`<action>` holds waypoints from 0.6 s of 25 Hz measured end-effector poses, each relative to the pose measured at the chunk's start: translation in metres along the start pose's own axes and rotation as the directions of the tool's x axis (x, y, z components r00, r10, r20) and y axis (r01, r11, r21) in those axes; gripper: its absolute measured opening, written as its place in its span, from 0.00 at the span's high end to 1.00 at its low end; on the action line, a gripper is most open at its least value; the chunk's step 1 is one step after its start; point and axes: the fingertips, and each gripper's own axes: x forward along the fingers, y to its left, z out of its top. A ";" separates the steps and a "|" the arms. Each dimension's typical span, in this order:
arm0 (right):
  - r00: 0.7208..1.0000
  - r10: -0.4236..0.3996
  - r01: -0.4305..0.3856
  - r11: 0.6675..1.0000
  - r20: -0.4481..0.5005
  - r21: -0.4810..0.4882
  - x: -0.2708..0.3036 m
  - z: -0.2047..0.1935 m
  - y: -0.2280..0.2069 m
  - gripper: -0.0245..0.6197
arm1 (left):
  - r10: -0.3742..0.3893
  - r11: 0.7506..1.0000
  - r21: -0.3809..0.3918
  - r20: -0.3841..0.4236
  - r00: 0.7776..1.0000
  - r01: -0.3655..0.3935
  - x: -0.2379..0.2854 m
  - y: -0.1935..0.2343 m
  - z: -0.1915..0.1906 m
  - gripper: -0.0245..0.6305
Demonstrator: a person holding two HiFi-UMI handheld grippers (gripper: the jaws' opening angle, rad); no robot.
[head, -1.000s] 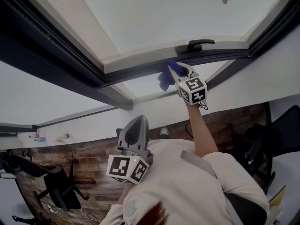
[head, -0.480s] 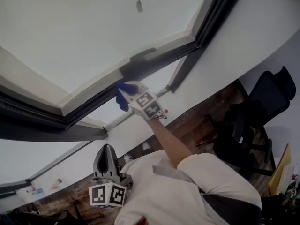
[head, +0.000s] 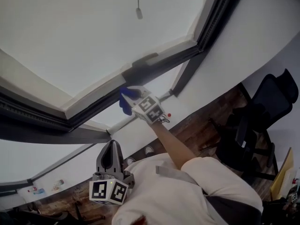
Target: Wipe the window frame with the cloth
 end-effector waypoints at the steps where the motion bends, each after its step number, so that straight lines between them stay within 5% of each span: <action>1: 1.000 0.000 0.000 1.000 -0.002 0.001 0.000 -0.001 0.000 0.89 | -0.003 1.000 0.000 -0.002 1.000 0.003 0.002 0.000 0.000 0.95; 15: 1.000 0.015 -0.015 1.000 -0.008 -0.002 -0.004 0.000 -0.004 0.89 | -0.004 1.000 -0.006 -0.024 1.000 0.004 0.006 -0.005 -0.003 0.96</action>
